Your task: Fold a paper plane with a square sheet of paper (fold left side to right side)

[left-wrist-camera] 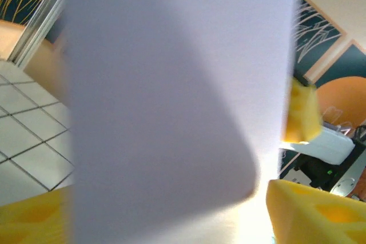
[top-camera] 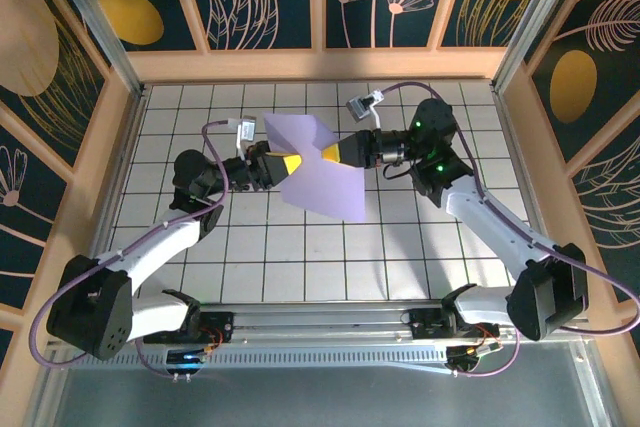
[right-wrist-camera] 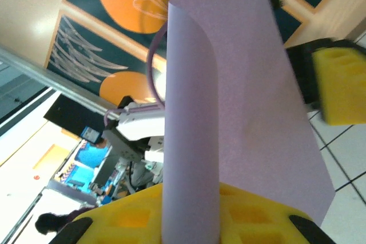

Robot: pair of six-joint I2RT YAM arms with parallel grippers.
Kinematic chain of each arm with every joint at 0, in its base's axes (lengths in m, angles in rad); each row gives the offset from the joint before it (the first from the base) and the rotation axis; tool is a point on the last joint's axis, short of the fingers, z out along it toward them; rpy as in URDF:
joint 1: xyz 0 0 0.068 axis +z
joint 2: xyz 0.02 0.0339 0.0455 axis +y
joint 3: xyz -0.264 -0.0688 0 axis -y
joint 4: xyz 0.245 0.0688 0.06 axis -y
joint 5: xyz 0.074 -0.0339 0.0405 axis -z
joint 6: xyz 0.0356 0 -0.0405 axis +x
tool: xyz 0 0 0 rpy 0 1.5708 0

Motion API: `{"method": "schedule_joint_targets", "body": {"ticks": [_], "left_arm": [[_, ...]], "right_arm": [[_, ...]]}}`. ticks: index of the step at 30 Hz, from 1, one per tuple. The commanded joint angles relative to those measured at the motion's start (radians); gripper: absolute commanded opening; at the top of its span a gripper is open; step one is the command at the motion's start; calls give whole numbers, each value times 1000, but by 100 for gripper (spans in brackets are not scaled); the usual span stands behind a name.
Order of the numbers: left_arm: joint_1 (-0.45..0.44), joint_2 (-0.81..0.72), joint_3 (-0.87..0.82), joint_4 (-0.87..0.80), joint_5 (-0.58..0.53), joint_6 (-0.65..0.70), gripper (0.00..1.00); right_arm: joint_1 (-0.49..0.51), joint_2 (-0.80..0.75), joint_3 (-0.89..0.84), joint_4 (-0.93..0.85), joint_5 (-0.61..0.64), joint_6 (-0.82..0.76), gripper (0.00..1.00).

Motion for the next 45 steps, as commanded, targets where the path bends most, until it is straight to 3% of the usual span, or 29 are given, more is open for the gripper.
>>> {"method": "schedule_joint_targets", "body": {"ticks": [1,5,8,11,14,23,29,33,39,45], "left_arm": [[0,-17,38,18,40,46,53],[0,-29,57,-82,37,101,27],[0,-31,65,-141,36,130,23],[0,-33,72,-197,27,156,12],[0,-34,79,-246,7,171,3],[-1,19,112,-518,-122,195,0],[-2,121,31,-479,-152,106,0],[-4,182,8,-546,-205,142,0],[-15,304,14,-665,-242,205,0],[-19,404,41,-769,-267,270,0]], "right_arm": [[-62,-2,29,-55,11,-77,22],[-104,11,30,-124,6,-132,22],[-130,16,28,-155,11,-160,23],[-152,21,25,-163,20,-170,24],[-164,25,26,-204,41,-208,33],[-277,21,5,-482,322,-447,67],[-322,49,-58,-602,610,-565,74],[-322,72,-108,-586,682,-575,74],[-291,133,-162,-536,665,-559,68],[-182,248,-168,-505,654,-530,48]]}}
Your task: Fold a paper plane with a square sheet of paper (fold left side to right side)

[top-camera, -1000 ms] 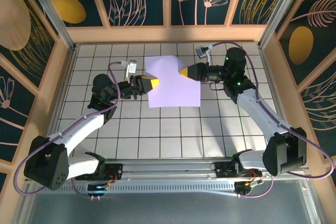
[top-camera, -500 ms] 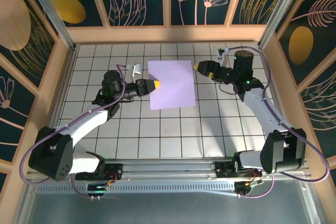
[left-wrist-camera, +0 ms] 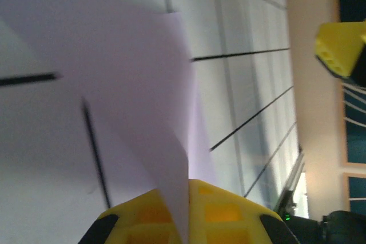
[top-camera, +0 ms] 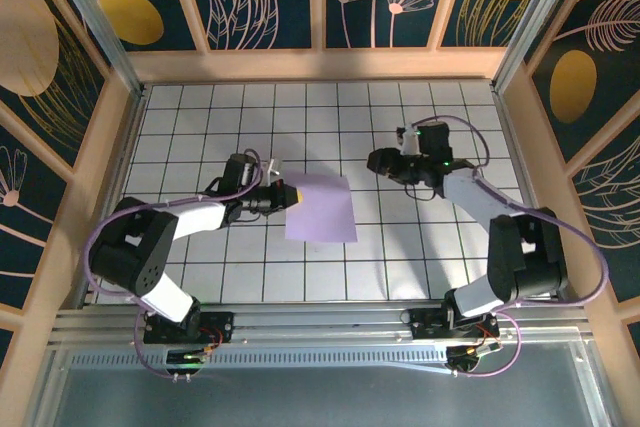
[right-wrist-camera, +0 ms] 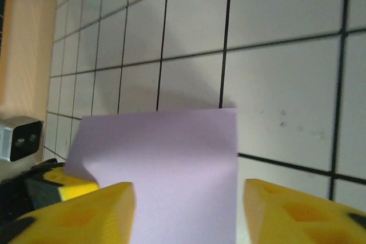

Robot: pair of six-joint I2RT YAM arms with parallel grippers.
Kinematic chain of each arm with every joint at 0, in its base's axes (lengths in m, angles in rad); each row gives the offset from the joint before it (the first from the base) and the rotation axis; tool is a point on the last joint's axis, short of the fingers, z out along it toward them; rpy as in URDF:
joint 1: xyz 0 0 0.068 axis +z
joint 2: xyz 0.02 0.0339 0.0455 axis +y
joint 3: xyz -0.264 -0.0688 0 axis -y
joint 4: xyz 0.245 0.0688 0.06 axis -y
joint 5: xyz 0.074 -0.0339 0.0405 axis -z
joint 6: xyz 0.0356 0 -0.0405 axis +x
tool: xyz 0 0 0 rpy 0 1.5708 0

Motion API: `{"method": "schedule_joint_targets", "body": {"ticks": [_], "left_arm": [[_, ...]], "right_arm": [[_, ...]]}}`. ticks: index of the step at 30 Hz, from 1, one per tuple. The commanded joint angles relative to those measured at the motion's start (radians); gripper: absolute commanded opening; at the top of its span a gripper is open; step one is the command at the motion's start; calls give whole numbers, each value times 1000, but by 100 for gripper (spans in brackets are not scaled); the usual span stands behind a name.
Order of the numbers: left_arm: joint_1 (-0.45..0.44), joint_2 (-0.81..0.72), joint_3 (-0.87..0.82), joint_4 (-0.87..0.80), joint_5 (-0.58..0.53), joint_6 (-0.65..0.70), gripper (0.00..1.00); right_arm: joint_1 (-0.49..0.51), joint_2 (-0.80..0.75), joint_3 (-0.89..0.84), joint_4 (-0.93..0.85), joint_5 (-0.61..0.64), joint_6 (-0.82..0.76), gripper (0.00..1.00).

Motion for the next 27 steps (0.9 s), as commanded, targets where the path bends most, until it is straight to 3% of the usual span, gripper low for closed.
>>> {"method": "schedule_joint_targets", "body": {"ticks": [1,10,20,27], "left_arm": [[-7,40,34,-87,-11,53,0],[-18,72,42,-135,-41,52,0],[-32,73,52,-148,-51,48,0],[-60,63,75,-150,-51,29,23]], "right_arm": [[60,54,-18,59,0,27,46],[176,201,47,27,46,44,28],[210,284,58,-75,118,14,21],[215,315,49,-105,150,-8,20]]}}
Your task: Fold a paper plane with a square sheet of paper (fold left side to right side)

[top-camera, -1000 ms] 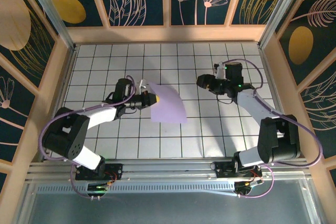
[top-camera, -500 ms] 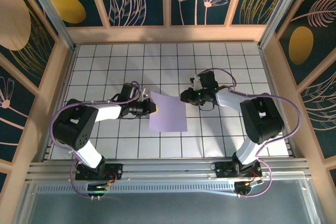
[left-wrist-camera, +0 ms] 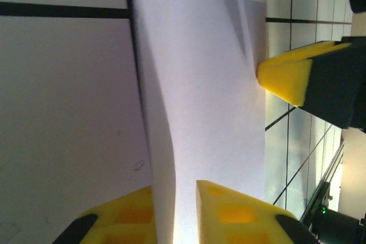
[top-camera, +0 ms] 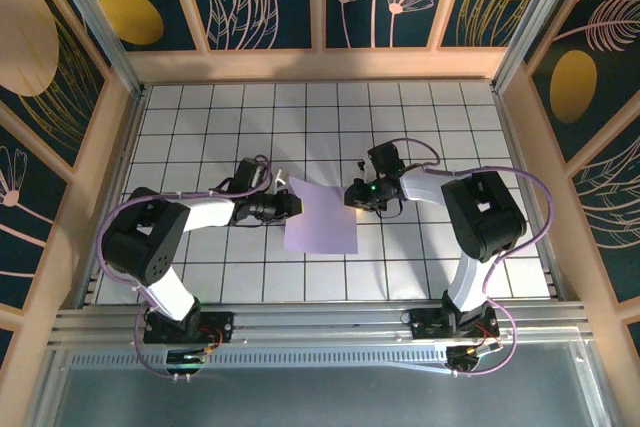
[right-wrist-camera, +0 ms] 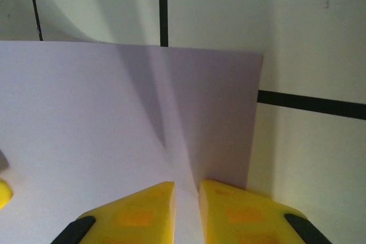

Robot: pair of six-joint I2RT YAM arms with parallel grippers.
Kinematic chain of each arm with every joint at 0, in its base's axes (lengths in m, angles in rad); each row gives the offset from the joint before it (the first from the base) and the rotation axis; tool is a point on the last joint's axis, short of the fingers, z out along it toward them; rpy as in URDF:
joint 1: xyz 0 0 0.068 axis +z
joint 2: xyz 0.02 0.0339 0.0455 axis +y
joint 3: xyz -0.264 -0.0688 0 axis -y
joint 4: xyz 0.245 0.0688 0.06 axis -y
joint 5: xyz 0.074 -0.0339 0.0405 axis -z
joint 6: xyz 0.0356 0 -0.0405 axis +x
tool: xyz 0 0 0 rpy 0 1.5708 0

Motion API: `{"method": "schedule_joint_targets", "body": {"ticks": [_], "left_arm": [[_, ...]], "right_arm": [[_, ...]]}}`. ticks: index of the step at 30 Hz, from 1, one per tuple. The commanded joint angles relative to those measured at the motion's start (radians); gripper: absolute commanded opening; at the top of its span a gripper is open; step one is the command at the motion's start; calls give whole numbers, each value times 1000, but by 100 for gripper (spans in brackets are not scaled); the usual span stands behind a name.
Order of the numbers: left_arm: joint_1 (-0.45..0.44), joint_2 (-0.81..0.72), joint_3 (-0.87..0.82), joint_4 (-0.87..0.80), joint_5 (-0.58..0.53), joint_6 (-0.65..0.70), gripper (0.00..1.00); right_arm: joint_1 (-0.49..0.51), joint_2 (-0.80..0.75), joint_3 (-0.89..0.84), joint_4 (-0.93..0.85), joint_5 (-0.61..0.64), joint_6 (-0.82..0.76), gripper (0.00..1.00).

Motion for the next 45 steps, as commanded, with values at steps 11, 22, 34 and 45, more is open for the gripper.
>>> {"method": "schedule_joint_targets", "body": {"ticks": [11,22,34,45], "left_arm": [[-51,-53,86,-45,13,-36,44],[-141,23,184,-26,18,-63,58],[-167,95,212,-20,-9,-67,57],[-166,114,206,-20,-36,-69,46]], "right_arm": [[13,30,1,-64,83,-51,19],[13,19,-12,-45,90,-50,19],[-7,-44,-72,62,3,-12,18],[-36,-122,-80,78,-22,12,17]]}}
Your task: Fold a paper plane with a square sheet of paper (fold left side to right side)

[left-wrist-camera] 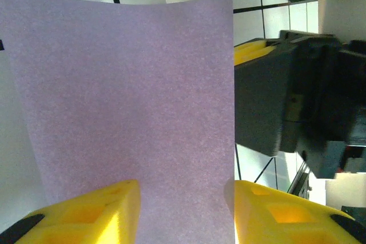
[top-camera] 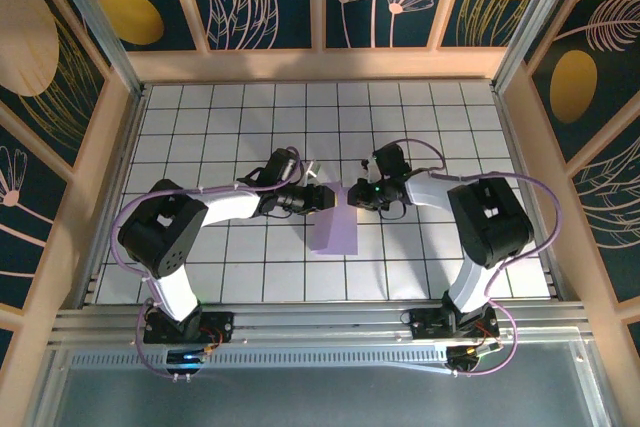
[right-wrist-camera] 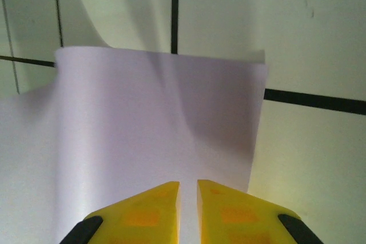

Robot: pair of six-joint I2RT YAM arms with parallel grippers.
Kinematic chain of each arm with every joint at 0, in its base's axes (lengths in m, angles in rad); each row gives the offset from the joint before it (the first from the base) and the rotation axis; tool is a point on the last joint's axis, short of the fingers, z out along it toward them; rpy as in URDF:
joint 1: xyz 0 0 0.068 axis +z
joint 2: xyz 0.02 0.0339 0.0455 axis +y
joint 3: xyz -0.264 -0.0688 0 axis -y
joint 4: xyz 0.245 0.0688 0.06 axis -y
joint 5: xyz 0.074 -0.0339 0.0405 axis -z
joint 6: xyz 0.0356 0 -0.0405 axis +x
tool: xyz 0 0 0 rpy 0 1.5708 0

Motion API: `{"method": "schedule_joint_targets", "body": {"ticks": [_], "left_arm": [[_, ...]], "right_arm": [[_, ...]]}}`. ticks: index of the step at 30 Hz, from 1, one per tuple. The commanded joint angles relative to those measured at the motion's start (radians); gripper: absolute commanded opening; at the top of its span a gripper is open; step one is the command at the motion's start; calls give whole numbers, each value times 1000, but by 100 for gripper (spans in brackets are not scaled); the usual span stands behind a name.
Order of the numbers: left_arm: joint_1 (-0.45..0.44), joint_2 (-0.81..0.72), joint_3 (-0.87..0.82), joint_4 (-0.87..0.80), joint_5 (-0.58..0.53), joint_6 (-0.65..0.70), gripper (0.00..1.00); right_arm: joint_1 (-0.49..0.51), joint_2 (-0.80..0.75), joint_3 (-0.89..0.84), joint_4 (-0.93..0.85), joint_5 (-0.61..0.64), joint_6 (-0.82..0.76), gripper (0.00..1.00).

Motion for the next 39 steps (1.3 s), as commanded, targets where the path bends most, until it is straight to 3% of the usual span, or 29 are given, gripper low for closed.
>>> {"method": "schedule_joint_targets", "body": {"ticks": [1,11,18,26,39], "left_arm": [[-4,17,9,-1,-6,-8,47],[-5,14,12,14,-1,-16,50],[-4,19,13,21,-4,-25,44],[-4,23,14,22,-13,-30,32],[-5,27,15,33,-22,-45,27]], "right_arm": [[-22,-71,-20,6,-18,13,18],[-85,-245,-132,45,-140,73,39],[-74,-286,-264,266,-296,241,49],[-10,-240,-287,373,-296,311,48],[44,-167,-272,400,-277,341,38]]}}
